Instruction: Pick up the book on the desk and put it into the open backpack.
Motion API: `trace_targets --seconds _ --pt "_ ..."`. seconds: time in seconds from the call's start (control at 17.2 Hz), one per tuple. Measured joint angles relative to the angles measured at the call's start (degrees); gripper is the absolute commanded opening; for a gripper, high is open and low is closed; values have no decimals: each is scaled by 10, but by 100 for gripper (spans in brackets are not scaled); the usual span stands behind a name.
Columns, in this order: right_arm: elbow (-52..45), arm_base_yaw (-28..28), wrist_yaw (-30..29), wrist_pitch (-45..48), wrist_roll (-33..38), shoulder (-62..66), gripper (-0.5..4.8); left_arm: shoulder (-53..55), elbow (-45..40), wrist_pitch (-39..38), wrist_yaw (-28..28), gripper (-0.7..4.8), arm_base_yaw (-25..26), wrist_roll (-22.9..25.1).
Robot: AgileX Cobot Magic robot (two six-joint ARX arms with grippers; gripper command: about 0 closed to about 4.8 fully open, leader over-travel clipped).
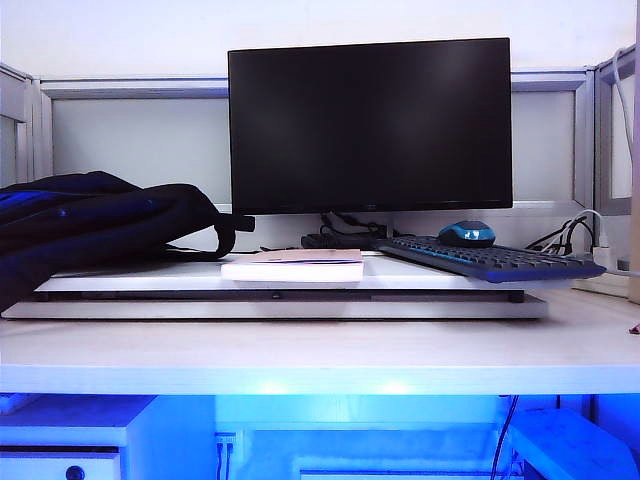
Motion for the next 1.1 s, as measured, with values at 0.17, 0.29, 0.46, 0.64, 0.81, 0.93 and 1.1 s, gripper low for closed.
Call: trace_targets --seconds 0.17,0.29,0.46,0.64,0.81,0.93,1.1 --pt "5 0 -4 35 39 0 185 0 11 50 51 270 0 -51" --pt "24 0 -4 35 67 0 227 0 39 56 53 389 0 -97" --pt "63 0 -11 45 94 0 234 0 66 71 44 415 0 -187" --pt "92 0 -38 51 120 0 235 0 69 104 9 415 0 -302" --pt "113 0 -47 63 182 4 261 7 70 156 -17 417 0 -435" --pt "127 0 -59 63 216 11 285 23 73 167 -18 417 0 -494" --pt "151 0 -84 65 231 30 285 68 120 165 -20 418 0 -519"
